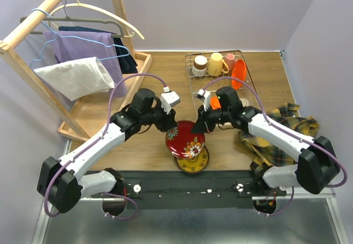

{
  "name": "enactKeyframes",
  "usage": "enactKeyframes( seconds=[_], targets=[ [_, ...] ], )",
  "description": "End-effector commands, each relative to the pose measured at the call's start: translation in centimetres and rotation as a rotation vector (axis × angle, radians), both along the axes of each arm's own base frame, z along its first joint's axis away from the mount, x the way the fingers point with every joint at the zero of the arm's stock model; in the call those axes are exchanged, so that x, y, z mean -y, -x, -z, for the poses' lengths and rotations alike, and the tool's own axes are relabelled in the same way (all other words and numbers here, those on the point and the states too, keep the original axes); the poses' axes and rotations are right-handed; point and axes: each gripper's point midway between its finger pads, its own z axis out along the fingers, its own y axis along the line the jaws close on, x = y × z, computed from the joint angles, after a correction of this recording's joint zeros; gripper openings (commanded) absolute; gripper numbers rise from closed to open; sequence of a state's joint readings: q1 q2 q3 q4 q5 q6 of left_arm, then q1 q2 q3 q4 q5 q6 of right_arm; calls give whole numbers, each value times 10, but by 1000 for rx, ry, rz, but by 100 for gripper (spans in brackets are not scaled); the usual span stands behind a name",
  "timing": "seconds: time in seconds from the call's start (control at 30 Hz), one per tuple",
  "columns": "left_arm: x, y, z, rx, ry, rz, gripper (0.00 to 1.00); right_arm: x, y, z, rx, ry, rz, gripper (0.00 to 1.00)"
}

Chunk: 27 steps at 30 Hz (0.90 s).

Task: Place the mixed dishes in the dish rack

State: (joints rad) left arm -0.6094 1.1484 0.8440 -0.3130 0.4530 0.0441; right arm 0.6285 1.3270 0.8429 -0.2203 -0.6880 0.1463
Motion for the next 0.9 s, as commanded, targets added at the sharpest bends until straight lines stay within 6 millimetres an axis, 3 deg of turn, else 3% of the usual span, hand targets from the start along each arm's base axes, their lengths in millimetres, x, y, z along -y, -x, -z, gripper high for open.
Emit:
enactKeyframes(
  seconds=[0.0,0.13,0.3,0.43,0.57,0.67,0.87],
  targets=[
    [-27,-27,-36,219,-91,-111,50,19,-15,-29,109,137,38,0],
    [-44,-26,-43,300,-142,-139,52,33,-43,-59,224,193,170,0],
    [-54,-24,-53,382,-172,-129,53,57,-76,-80,317,295,362,0],
    [-50,-20,-62,406,-163,-74,53,114,-143,-120,364,344,751,0],
    [-46,-19,-66,449,-180,-24,53,143,-187,-165,434,298,980,0],
    [-52,-24,-63,465,-216,-39,53,160,-206,-188,517,303,1114,0],
    [-52,-19,-60,460,-214,-21,55,209,-229,-199,655,459,1387,1]
  ],
)
